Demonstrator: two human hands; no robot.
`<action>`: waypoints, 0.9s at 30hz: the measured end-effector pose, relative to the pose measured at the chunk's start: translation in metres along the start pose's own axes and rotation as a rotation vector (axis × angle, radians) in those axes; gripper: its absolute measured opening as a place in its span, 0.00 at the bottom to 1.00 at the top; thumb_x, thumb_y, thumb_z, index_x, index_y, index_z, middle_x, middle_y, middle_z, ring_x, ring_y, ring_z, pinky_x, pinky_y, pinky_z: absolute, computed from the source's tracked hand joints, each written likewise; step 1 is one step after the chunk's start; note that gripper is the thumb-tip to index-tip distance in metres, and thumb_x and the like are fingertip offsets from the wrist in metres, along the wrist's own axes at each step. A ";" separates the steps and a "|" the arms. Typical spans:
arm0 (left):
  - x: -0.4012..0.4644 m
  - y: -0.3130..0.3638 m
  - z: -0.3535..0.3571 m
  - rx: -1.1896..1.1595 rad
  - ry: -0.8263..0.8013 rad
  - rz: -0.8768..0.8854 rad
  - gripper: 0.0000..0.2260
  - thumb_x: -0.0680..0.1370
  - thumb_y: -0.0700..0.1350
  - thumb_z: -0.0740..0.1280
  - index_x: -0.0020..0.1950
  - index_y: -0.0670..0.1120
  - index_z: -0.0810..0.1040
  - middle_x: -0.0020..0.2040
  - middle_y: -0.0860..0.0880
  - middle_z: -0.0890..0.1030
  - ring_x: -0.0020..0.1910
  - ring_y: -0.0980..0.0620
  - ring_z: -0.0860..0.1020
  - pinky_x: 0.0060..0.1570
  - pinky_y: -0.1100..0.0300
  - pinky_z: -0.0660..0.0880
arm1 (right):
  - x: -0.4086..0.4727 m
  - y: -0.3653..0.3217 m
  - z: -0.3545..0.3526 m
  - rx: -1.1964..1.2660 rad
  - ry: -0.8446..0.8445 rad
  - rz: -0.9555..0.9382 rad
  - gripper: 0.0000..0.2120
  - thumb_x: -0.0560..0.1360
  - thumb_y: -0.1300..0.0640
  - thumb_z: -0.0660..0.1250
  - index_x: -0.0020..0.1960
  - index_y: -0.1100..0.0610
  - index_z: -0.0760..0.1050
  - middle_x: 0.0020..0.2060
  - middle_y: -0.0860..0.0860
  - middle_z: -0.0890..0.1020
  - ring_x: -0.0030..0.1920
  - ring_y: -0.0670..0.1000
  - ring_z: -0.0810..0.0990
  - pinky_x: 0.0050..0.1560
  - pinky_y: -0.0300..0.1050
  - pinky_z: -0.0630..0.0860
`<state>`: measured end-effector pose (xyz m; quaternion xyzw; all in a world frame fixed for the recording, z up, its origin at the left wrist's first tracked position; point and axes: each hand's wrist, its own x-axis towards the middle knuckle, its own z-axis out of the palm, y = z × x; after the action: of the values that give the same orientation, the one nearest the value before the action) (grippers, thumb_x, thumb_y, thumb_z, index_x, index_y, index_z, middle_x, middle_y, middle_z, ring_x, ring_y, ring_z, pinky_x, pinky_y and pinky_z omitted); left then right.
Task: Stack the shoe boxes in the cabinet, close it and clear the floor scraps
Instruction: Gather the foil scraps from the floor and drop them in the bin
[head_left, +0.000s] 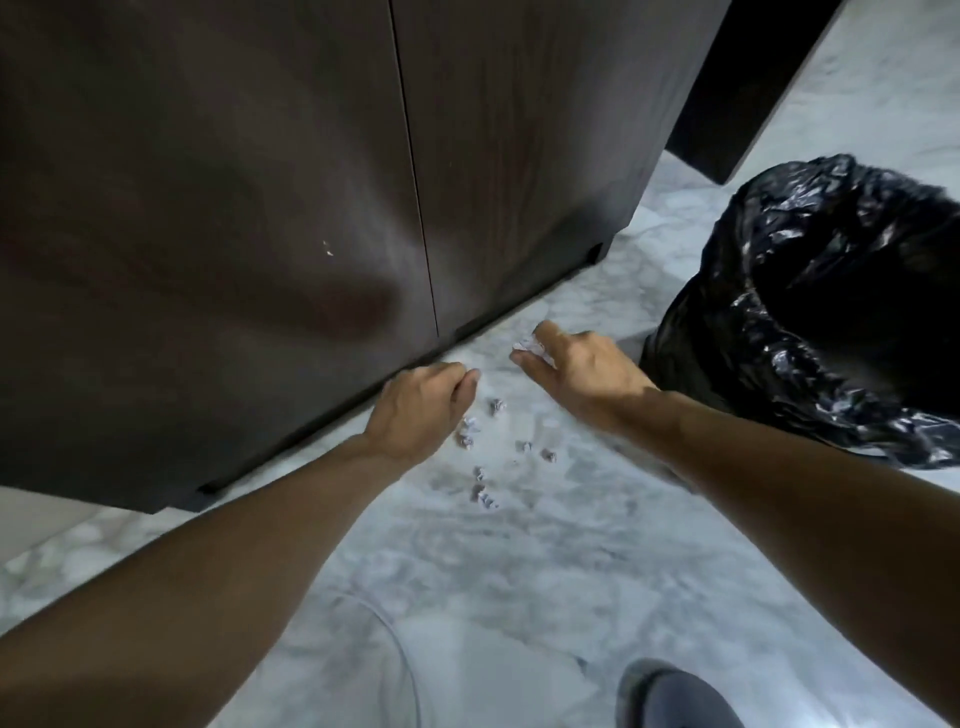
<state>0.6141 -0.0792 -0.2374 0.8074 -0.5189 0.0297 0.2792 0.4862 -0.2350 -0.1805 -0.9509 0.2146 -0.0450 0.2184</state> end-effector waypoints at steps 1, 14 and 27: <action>0.010 0.009 -0.011 -0.003 0.002 -0.016 0.17 0.79 0.48 0.60 0.32 0.42 0.71 0.28 0.43 0.75 0.27 0.39 0.74 0.27 0.53 0.64 | 0.001 -0.004 -0.017 -0.033 0.031 -0.018 0.17 0.80 0.42 0.57 0.50 0.57 0.67 0.43 0.62 0.81 0.48 0.64 0.78 0.38 0.48 0.64; 0.167 0.184 -0.094 -0.149 -0.124 -0.011 0.21 0.82 0.50 0.59 0.37 0.35 0.74 0.35 0.36 0.76 0.36 0.39 0.75 0.37 0.50 0.69 | -0.058 0.060 -0.214 -0.261 0.223 0.328 0.22 0.78 0.42 0.58 0.61 0.57 0.73 0.56 0.65 0.78 0.56 0.64 0.77 0.46 0.49 0.70; 0.183 0.291 0.008 -0.295 -0.364 -0.097 0.16 0.80 0.57 0.61 0.51 0.44 0.76 0.49 0.48 0.78 0.48 0.48 0.75 0.45 0.57 0.67 | -0.093 0.149 -0.213 -0.037 0.052 0.691 0.14 0.75 0.51 0.65 0.53 0.60 0.79 0.51 0.60 0.81 0.51 0.58 0.79 0.45 0.44 0.73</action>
<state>0.4474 -0.3225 -0.0600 0.7740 -0.5199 -0.2061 0.2970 0.3056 -0.4004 -0.0526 -0.8244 0.5301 0.0115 0.1978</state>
